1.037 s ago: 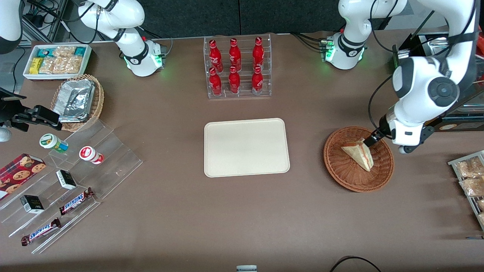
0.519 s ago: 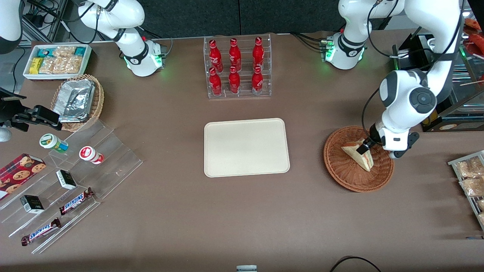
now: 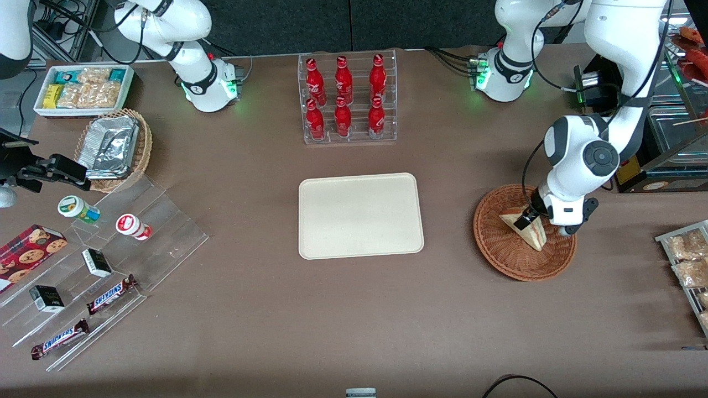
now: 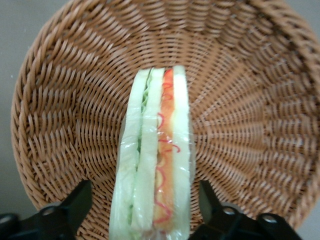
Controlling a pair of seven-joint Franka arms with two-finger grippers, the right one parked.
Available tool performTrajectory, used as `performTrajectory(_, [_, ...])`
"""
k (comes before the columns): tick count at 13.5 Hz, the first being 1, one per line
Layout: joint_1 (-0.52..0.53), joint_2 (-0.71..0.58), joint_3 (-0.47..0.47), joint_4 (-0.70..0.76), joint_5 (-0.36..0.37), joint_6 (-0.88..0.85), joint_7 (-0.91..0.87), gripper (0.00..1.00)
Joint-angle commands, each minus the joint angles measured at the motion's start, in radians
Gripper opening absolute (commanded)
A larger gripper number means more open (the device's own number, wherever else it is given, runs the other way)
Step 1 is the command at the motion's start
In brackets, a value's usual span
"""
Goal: Place sandwich from basket to tray
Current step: 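Lower the left gripper and close it on the wrapped sandwich, then lift the sandwich and carry it over the white tray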
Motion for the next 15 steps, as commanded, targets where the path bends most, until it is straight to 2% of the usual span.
performTrajectory(1, [-0.009,0.016,0.000,-0.002,0.008,0.015,-0.088,0.08])
performTrajectory(2, [-0.027,0.030,-0.001,0.004,0.010,0.007,-0.114,0.00])
performTrajectory(5, [-0.052,0.016,-0.001,0.036,0.011,-0.034,-0.124,0.00])
performTrajectory(10, [-0.144,0.030,-0.003,0.332,0.050,-0.417,-0.073,0.00])
performTrajectory(15, [-0.308,0.098,-0.003,0.515,0.047,-0.544,0.005,0.00])
